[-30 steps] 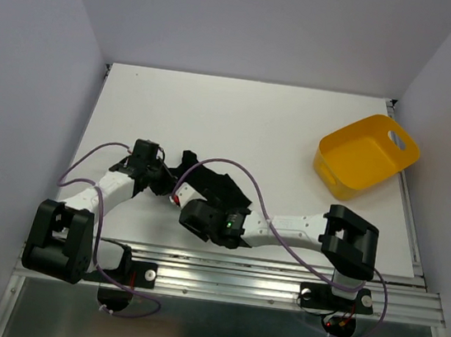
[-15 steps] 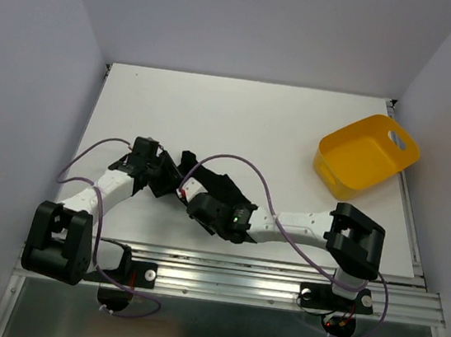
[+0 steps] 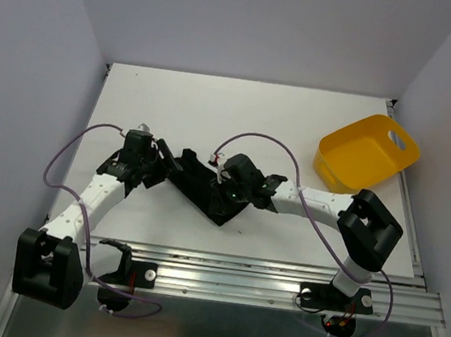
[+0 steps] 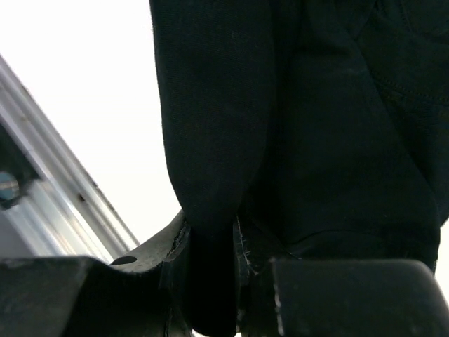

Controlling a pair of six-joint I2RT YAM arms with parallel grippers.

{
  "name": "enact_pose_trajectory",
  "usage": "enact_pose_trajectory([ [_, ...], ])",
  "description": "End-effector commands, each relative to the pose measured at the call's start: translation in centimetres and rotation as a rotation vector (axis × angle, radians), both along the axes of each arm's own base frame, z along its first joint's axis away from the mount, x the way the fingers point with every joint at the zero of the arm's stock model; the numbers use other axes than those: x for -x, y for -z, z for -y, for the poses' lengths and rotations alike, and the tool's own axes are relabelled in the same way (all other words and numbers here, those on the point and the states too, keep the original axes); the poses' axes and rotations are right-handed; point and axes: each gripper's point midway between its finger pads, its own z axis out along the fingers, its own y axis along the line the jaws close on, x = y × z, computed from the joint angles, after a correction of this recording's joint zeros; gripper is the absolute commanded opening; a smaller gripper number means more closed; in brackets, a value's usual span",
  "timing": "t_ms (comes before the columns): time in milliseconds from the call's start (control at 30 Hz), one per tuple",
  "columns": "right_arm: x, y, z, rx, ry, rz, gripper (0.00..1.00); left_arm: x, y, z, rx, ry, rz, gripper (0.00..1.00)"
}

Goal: Roll the t-shirts
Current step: Roll the T-shirt to the center of the board.

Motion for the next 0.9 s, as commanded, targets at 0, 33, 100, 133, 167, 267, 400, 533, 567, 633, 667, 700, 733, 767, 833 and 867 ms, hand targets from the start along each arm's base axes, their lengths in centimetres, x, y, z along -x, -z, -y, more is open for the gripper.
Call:
enact_pose_trajectory([
  [0,1.3,-1.6,-1.0,-0.172,-0.062,-0.166,0.01,-0.1,-2.1,-0.2,-0.022,0.026,0.068,0.7],
  [33,1.8,-1.6,-1.1,-0.2,-0.079,-0.219,0.01,0.0,-2.2,-0.1,-0.017,0.034,0.074,0.61],
  [100,1.2,-1.7,-0.8,-0.24,-0.06,-0.262,0.01,0.3,-2.1,0.5,0.001,0.063,0.081,0.47],
  [133,1.6,-1.8,-0.7,-0.258,-0.082,-0.3,0.01,0.4,-2.0,0.6,0.004,0.069,0.081,0.4],
  [167,1.5,-1.5,-0.6,-0.264,-0.082,-0.322,0.01,0.5,-1.9,0.9,0.009,0.08,0.08,0.24],
  [267,1.7,-1.7,-0.3,-0.294,-0.093,-0.391,0.01,0.5,-1.7,1.7,0.025,0.111,0.079,0.04],
  [400,1.0,-1.0,-0.1,-0.325,-0.089,-0.472,0.01,0.2,-1.6,2.6,0.037,0.138,0.086,0.0],
  [533,0.2,0.2,0.8,-0.33,-0.057,-0.552,0.01,-0.2,-0.7,3.6,0.058,0.168,0.065,0.0],
  [567,0.3,0.4,0.8,-0.327,-0.055,-0.56,0.01,-0.2,-0.5,3.7,0.058,0.172,0.06,0.0],
  [633,0.0,0.9,1.0,-0.324,-0.044,-0.572,0.01,-0.5,-0.3,4.0,0.062,0.18,0.061,0.0],
  [667,-0.2,0.9,1.2,-0.327,-0.038,-0.578,0.01,-0.5,0.1,4.1,0.061,0.184,0.05,0.0],
  [700,-0.3,1.0,1.2,-0.326,-0.036,-0.58,0.01,-0.7,0.3,4.3,0.062,0.185,0.053,0.0],
  [733,-0.2,1.1,1.2,-0.325,-0.037,-0.585,0.01,-0.8,0.5,4.3,0.063,0.187,0.049,0.0],
  [767,-0.6,1.2,1.3,-0.327,-0.023,-0.594,0.01,-0.8,1.0,4.4,0.06,0.191,0.035,0.0],
  [833,-1.0,1.2,1.5,-0.329,-0.009,-0.596,0.01,-1.0,1.8,4.6,0.057,0.195,0.019,0.0],
  [867,-1.1,1.2,1.5,-0.328,-0.006,-0.595,0.01,-1.1,2.1,4.6,0.055,0.194,0.015,0.0],
])
